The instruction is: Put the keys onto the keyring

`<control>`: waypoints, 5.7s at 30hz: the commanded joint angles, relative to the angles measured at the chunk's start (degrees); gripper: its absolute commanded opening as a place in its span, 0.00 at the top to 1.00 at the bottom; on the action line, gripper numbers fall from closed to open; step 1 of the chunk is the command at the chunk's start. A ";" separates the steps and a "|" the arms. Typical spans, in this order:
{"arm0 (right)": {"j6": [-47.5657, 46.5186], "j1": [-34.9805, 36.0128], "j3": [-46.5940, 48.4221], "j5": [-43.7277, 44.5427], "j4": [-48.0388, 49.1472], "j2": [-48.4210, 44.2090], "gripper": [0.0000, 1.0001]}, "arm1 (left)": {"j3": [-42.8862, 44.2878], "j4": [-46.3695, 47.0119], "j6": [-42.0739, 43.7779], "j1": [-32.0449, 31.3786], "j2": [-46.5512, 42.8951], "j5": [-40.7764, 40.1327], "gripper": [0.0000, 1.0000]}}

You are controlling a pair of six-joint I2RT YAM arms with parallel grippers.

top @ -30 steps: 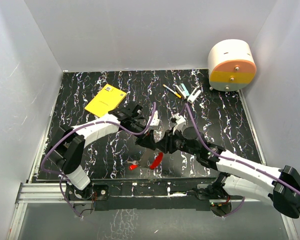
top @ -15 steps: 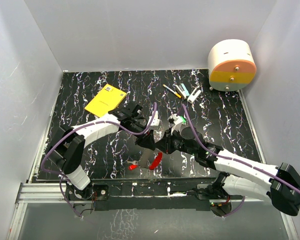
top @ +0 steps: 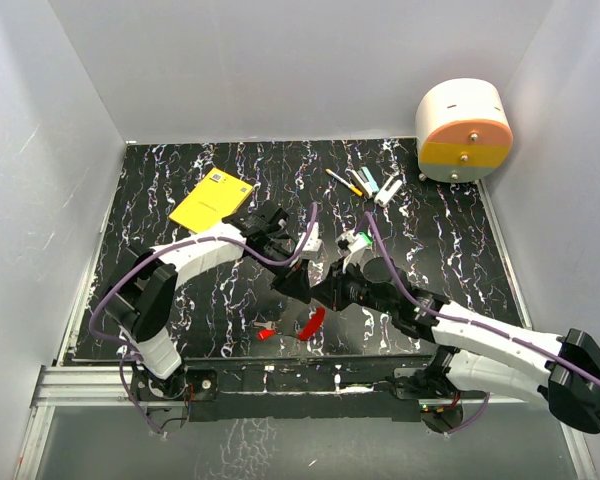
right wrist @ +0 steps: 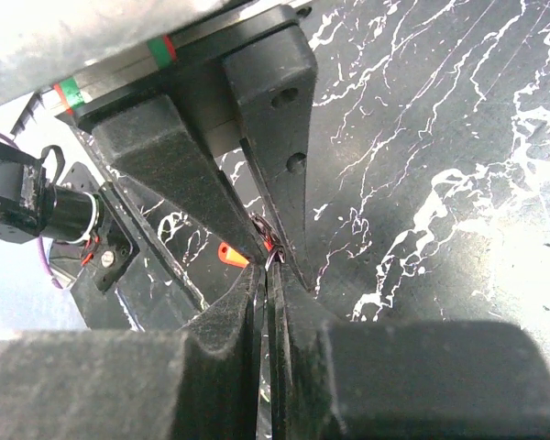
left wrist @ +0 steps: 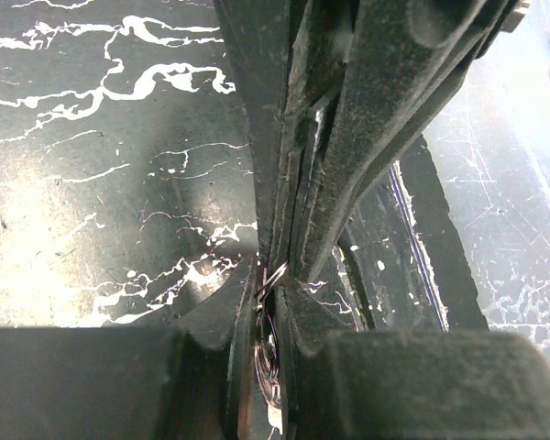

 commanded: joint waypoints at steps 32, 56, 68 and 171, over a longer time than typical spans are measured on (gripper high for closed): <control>3.85 3.20 -6.72 5.04 1.64 -8.68 0.92 | 2.69 -2.86 0.96 -0.33 -0.91 -0.33 1.00; 6.49 4.63 -9.31 7.71 -2.11 -14.67 0.69 | 2.88 -3.63 1.85 -0.35 -0.80 -4.00 1.00; 4.39 4.58 -2.27 7.48 0.42 -9.57 0.71 | 2.52 -3.71 1.67 -0.43 0.06 -3.83 1.00; -7.57 12.22 -16.34 19.41 29.50 -13.85 0.92 | 10.23 -12.50 0.00 -1.11 4.21 9.92 0.64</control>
